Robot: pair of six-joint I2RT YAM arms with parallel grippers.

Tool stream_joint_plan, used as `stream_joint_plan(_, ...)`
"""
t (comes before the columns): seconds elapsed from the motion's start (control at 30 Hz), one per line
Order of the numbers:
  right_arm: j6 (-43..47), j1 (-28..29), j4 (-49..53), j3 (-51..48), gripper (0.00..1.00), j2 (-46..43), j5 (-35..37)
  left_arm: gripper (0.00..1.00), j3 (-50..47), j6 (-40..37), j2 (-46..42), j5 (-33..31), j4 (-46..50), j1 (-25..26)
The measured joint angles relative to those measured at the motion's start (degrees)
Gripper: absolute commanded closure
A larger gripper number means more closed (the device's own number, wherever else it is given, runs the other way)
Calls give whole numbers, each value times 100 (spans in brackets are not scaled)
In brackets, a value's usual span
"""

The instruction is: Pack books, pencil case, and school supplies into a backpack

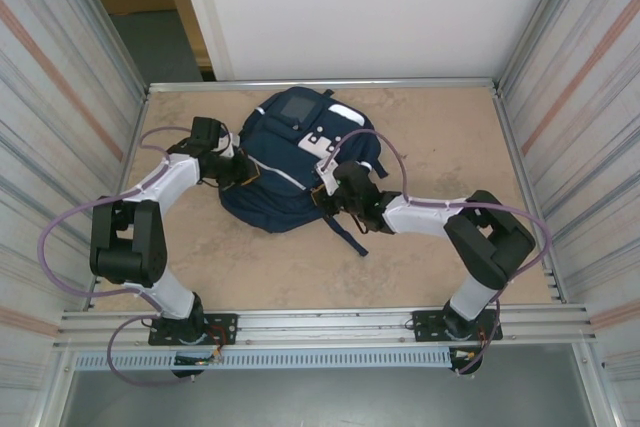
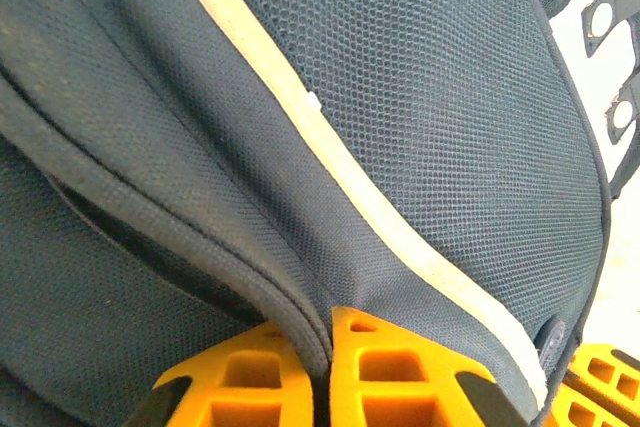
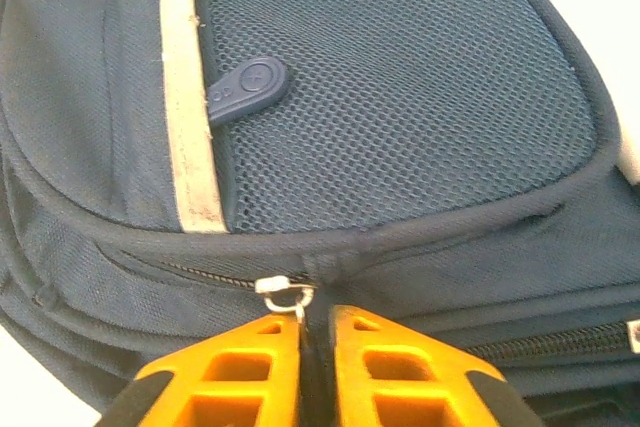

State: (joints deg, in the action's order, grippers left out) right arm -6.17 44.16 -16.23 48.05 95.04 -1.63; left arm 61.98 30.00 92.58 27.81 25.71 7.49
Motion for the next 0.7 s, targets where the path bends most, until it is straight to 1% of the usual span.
stream_joint_plan(0.07, -72, -94, 210, -33, 76, -186, 11, 74, -9, 79, 0, 87, 7, -2)
stream_joint_plan(0.17, -188, -369, 601, -151, 66, -761, -9, 70, -72, 365, 0, 177, -109, 138)
stream_joint_plan(0.27, -345, -828, 970, -216, 60, -1598, -162, 69, -221, 782, 0, 181, -420, 581)
stream_joint_plan(0.4, -573, -1486, 1375, -229, 50, -2887, -83, 69, -247, 1198, 59, 286, -741, 1432)
stream_joint_plan(0.43, -614, -1622, 1471, -227, 44, -3126, 31, 67, -245, 1281, 81, 326, -811, 1611)
stream_joint_plan(0.47, -706, -1790, 1613, -225, 28, -3405, 149, 65, -243, 1370, 105, 398, -907, 1808)
stream_joint_plan(0.5, -732, -1937, 1722, -219, 5, -3593, 232, 62, -236, 1447, 120, 439, -981, 1958)
stream_joint_plan(0.53, -809, -2138, 1858, -219, 1, -3807, 354, 59, -216, 1504, 127, 490, -1021, 2100)
stream_joint_plan(0.57, -863, -2358, 2013, -219, 1, -3998, 474, 56, -181, 1534, 127, 533, -1029, 2197)
stream_joint_plan(0.6, -903, -2557, 2146, -214, 1, -4142, 581, 52, -131, 1552, 127, 566, -1023, 2256)
stream_joint_plan(0.63, -979, -2758, 2277, -208, 1, -4269, 688, 10, -63, 1550, 122, 577, -1008, 2275)
stream_joint_plan(0.67, -1049, -2951, 2402, -208, 1, -4389, 826, 1, 17, 1510, 101, 577, -973, 2251)
stream_joint_plan(0.7, -1130, -3099, 2505, -210, 1, -4487, 953, 1, 92, 1482, 59, 573, -920, 2197)
